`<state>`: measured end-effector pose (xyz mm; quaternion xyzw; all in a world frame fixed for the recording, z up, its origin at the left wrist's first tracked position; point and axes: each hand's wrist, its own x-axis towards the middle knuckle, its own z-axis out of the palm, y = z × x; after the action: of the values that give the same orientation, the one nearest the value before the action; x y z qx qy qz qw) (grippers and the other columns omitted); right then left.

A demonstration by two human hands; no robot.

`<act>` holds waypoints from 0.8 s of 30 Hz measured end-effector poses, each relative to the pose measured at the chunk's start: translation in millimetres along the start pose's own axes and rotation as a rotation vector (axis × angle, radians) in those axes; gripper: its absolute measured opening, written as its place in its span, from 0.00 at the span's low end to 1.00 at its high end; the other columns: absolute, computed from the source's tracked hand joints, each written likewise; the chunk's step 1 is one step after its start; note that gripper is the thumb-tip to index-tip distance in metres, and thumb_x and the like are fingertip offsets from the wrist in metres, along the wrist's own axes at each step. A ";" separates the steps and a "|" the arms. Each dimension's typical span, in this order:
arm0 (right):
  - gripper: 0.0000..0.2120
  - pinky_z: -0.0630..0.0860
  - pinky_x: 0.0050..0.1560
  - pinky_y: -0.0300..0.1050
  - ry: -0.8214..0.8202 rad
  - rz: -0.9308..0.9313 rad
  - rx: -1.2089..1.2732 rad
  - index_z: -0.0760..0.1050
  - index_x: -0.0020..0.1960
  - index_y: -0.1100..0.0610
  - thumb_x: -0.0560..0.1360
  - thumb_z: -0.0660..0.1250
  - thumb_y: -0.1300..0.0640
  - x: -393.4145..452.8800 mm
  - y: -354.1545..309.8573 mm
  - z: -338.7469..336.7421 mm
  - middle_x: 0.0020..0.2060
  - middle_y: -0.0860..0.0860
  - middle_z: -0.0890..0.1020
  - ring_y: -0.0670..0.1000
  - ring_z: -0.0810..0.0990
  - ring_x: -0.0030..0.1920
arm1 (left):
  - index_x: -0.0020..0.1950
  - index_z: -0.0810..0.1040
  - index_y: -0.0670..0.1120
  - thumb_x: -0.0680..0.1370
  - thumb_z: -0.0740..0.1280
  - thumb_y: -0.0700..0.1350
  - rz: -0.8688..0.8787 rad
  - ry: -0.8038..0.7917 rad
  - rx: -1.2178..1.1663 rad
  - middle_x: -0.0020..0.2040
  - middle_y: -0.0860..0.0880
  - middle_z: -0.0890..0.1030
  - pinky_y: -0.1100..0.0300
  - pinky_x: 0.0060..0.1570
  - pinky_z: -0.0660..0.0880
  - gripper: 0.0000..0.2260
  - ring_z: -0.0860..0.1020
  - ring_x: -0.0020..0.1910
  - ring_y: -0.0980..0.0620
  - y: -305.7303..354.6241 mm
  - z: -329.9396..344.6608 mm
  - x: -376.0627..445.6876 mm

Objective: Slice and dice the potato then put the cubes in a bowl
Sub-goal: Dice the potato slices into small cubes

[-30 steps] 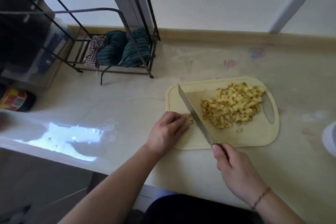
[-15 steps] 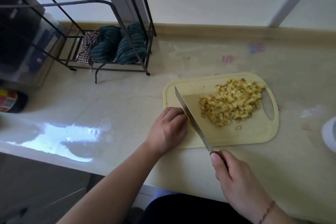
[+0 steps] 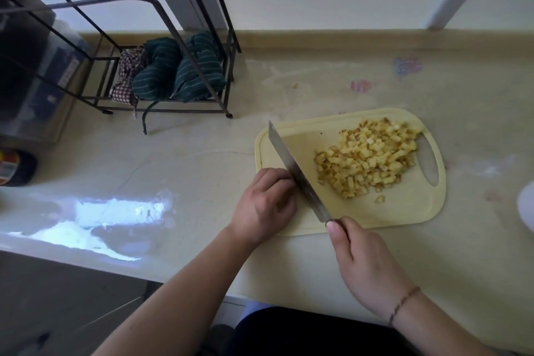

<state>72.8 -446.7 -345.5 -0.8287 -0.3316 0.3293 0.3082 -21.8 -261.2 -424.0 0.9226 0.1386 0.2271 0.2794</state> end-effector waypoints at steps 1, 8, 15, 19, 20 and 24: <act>0.21 0.67 0.31 0.43 0.003 0.015 0.019 0.67 0.38 0.51 0.73 0.45 0.37 -0.3 2.0 -2.1 0.27 0.50 0.74 0.48 0.74 0.30 | 0.50 0.84 0.36 0.73 0.73 0.35 0.000 -0.003 -0.002 0.51 0.42 0.82 0.54 0.51 0.78 0.06 0.80 0.48 0.42 0.4 -1.0 -0.5; 0.21 0.67 0.28 0.45 -0.012 0.108 0.180 0.67 0.36 0.51 0.73 0.49 0.35 -9.6 5.6 -12.1 0.23 0.48 0.72 0.45 0.69 0.24 | 0.52 0.84 0.41 0.74 0.74 0.41 0.166 -0.047 0.135 0.55 0.43 0.82 0.50 0.54 0.75 0.08 0.77 0.54 0.39 8.6 -6.2 -1.3; 0.19 0.56 0.23 0.35 -0.118 0.361 0.711 0.65 0.42 0.62 0.80 0.52 0.46 -14.4 -0.5 -19.1 0.27 0.55 0.64 0.47 0.57 0.21 | 0.45 0.83 0.46 0.76 0.71 0.47 -0.075 0.047 0.121 0.40 0.54 0.82 0.50 0.44 0.74 0.05 0.76 0.44 0.48 43.0 -1.9 -2.0; 0.20 0.56 0.24 0.36 -0.129 0.307 0.817 0.65 0.41 0.61 0.76 0.54 0.43 -21.9 -5.5 -14.8 0.27 0.55 0.63 0.47 0.57 0.23 | 0.46 0.79 0.49 0.74 0.72 0.47 -0.545 0.187 -0.130 0.39 0.63 0.77 0.59 0.46 0.74 0.04 0.75 0.43 0.60 77.5 0.8 -3.0; 0.21 0.56 0.24 0.36 -0.128 0.297 0.813 0.66 0.41 0.61 0.75 0.54 0.42 -23.7 -5.1 -14.0 0.27 0.56 0.64 0.48 0.57 0.23 | 0.47 0.77 0.51 0.73 0.73 0.46 -0.604 0.188 -0.154 0.39 0.63 0.77 0.62 0.47 0.73 0.06 0.75 0.44 0.61 80.5 1.9 -3.6; 0.21 0.56 0.24 0.36 -0.133 0.294 0.825 0.66 0.41 0.61 0.75 0.55 0.42 -27.6 -2.0 -13.3 0.27 0.56 0.64 0.48 0.57 0.23 | 0.48 0.74 0.56 0.73 0.75 0.41 -0.694 0.132 -0.146 0.40 0.62 0.79 0.62 0.48 0.75 0.14 0.78 0.45 0.60 81.8 3.4 -3.6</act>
<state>66.5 -470.2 -326.7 -0.6517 -0.0701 0.5269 0.5411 -12.6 -330.0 -380.3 0.7813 0.4448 0.1873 0.3957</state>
